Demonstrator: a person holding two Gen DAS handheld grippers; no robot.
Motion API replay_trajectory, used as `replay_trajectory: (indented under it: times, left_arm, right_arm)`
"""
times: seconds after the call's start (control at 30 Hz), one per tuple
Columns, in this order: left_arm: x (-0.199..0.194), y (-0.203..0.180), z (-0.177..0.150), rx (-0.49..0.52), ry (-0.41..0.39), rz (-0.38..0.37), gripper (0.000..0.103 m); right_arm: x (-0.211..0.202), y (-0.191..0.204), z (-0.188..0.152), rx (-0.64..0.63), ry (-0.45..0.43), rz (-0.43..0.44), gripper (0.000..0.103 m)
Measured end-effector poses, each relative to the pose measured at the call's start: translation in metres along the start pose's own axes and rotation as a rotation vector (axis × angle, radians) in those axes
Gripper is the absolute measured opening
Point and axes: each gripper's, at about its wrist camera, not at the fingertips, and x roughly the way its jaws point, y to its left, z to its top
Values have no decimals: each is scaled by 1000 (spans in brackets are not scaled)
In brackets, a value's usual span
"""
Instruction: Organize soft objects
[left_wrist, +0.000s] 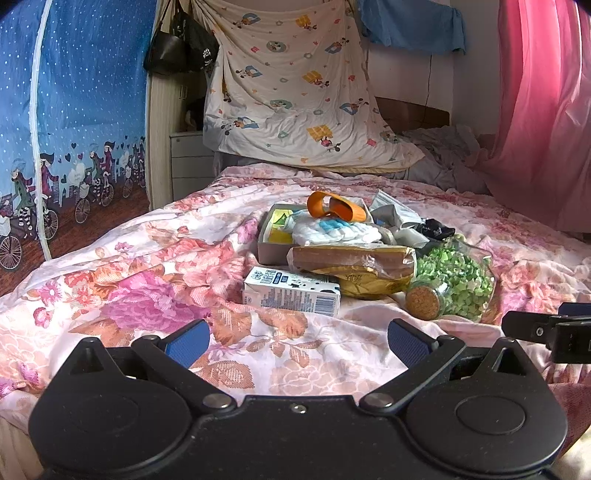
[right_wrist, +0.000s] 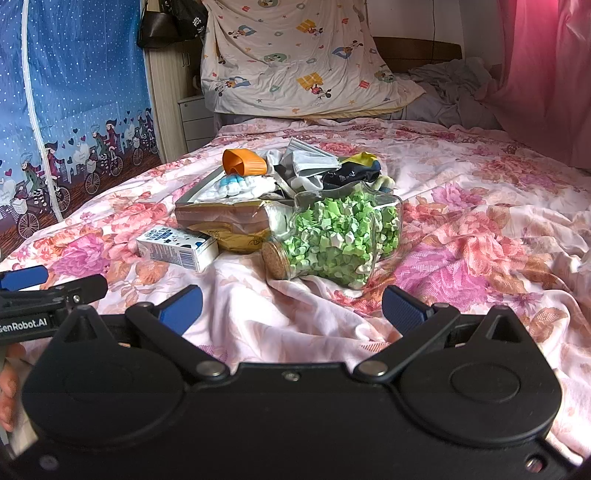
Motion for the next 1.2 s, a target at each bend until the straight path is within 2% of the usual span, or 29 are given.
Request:
replay_trajectory:
  times: [0.33, 0.73, 1.03, 1.2]
  left_arm:
    - [-4, -6, 2, 23, -5, 23, 102]
    - [-2, -2, 2, -23, 18, 6, 102]
    - [-2, -3, 1, -7, 15, 5, 102]
    - [-3, -4, 2, -16, 4, -25, 102]
  right_arm:
    - [1, 1, -1, 2, -3, 2, 102]
    - [2, 1, -1, 6, -2, 0, 102]
    - [3, 1, -2, 3, 4, 4, 102]
    - [4, 2, -2, 2, 6, 5, 102]
